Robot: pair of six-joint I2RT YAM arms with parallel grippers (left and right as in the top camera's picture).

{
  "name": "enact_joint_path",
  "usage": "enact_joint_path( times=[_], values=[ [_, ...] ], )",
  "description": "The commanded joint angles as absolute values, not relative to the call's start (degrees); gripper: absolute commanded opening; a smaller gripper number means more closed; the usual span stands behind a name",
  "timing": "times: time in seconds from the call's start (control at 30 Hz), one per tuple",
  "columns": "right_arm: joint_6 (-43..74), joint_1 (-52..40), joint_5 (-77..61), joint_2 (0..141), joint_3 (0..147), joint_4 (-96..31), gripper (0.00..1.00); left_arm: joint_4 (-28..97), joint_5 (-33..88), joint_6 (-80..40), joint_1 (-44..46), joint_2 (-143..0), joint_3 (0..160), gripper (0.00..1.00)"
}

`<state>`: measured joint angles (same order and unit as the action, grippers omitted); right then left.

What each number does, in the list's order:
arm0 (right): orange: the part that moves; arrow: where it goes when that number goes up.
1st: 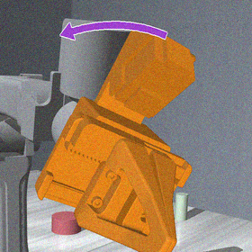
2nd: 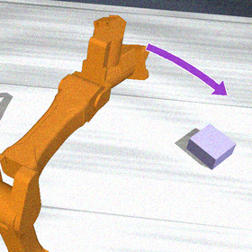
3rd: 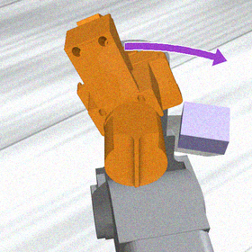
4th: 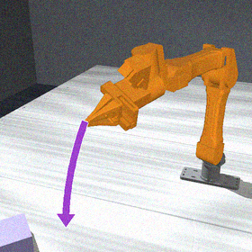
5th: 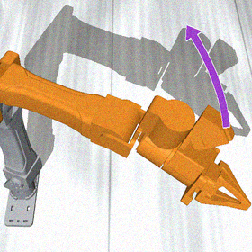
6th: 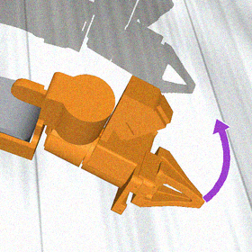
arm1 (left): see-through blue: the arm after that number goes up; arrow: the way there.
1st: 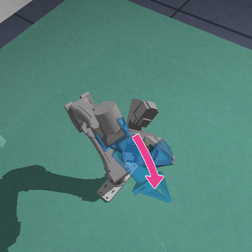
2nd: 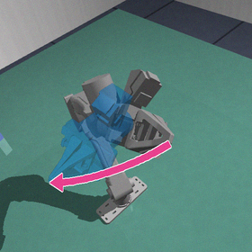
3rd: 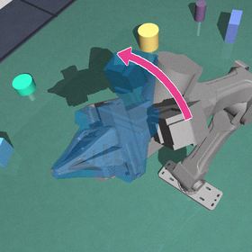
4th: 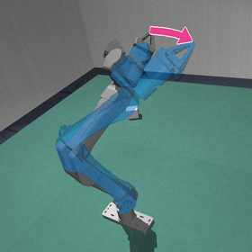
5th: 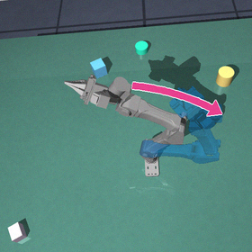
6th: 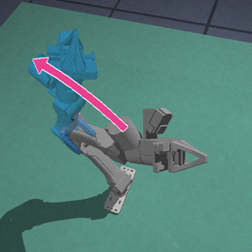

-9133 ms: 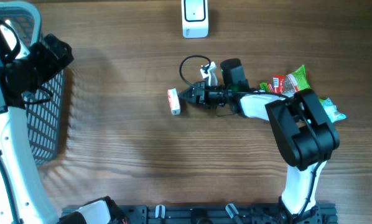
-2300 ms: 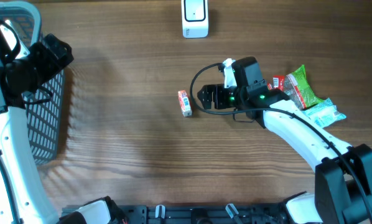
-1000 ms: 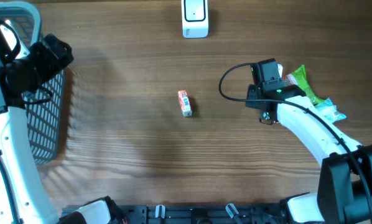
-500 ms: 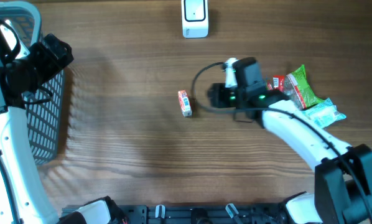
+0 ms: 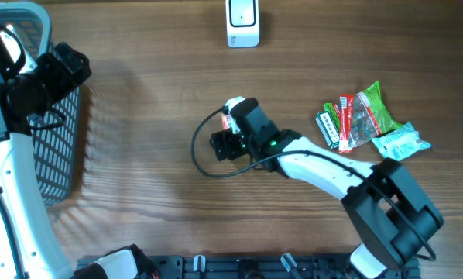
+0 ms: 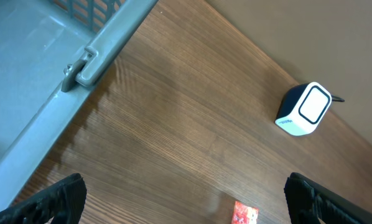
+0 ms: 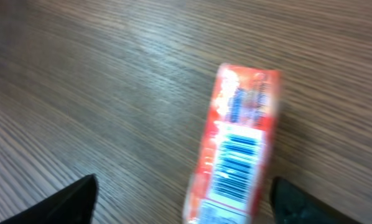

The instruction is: Scan the item barcode

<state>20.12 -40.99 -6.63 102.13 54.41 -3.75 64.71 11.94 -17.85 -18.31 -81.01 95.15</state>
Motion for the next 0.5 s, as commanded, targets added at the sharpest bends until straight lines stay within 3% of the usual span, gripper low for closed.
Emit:
enact_joint_path(
  times=[0.0, 0.17, 0.33, 0.47],
  values=[
    [19.44, -43.13, -4.05, 102.74, 55.27, -2.33, 0.8, 64.6, 12.6, -16.91, -18.11, -80.95, 95.64, 1.0],
    [18.04, -45.63, -1.87, 102.74, 57.49, -2.33, 0.73, 64.6, 12.6, -16.91, -18.11, -80.95, 95.64, 1.0],
    [16.71, -45.43, -1.56, 102.52, 57.54, -1.83, 0.72, 64.6, 12.6, -16.91, -18.11, -80.95, 95.64, 1.0],
    [20.21, -40.45, -15.27, 102.1, 63.64, -10.55, 0.77, 64.6, 12.6, -16.91, -18.11, -80.95, 95.64, 1.0]
  ],
)
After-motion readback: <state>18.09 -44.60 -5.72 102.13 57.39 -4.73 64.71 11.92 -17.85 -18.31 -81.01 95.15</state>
